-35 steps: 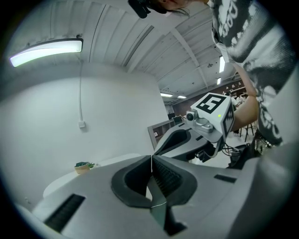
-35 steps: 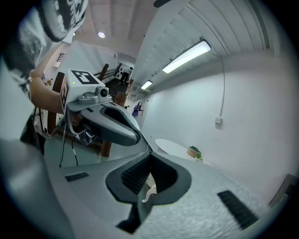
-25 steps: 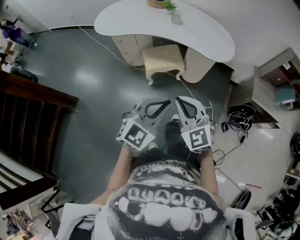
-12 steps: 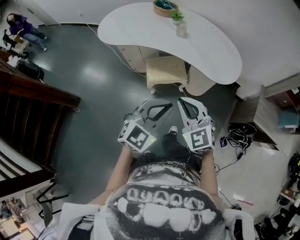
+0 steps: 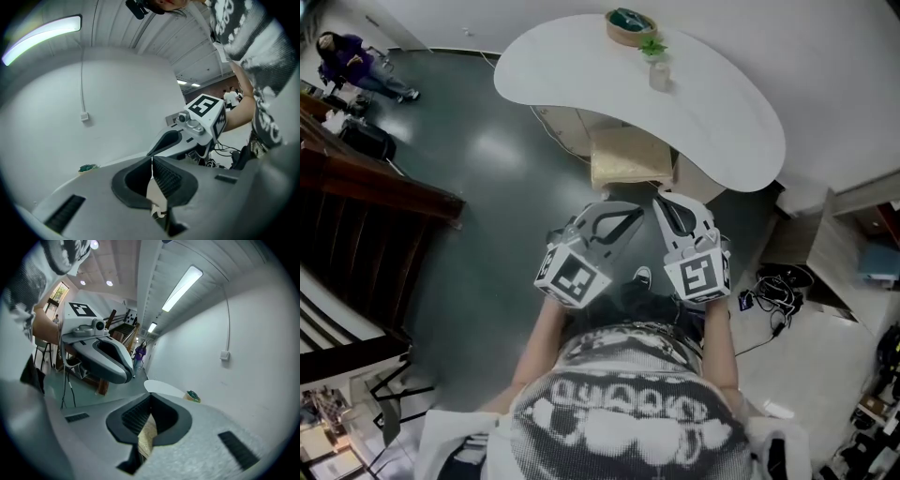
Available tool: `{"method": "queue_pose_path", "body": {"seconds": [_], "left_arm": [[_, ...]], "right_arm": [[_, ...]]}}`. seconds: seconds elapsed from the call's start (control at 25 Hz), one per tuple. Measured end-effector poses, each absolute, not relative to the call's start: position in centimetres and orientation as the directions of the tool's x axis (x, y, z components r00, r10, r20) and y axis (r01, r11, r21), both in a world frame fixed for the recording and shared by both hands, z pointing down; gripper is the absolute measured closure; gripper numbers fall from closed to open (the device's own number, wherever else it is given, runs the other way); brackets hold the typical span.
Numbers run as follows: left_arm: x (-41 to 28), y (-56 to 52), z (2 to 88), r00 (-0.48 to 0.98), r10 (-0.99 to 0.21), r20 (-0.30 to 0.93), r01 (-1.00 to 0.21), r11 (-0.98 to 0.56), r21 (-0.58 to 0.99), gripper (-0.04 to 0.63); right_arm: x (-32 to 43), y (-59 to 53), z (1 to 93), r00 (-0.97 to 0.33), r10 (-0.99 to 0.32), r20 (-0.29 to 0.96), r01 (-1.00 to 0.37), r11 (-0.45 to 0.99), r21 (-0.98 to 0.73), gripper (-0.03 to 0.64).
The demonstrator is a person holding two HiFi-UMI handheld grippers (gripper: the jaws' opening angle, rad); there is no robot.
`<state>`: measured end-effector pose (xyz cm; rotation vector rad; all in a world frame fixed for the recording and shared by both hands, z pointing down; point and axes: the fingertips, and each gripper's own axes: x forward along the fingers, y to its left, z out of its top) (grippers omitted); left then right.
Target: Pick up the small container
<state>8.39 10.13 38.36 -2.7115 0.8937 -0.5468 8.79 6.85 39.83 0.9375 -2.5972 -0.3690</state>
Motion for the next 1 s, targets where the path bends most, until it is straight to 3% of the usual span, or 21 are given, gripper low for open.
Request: {"method": "queue_pose_path", "body": {"seconds": [0.52, 1.0], "left_arm": [[9.8, 7.6, 38.8, 0.725, -0.625, 0.291, -0.524, -0.774, -0.357, 0.589], [9.8, 0.7, 39.4, 0.767, -0.561, 0.311, -0.460, -0.819, -0.342, 0.591]], "right_arm": [[10.1, 4.4, 40.3, -0.730, -0.643, 0.231, -0.558, 0.756, 0.342, 0.614], [10.3, -1.5, 41.4, -0.675, -0.684, 0.276, -0.590, 0.725, 0.355, 0.614]]}}
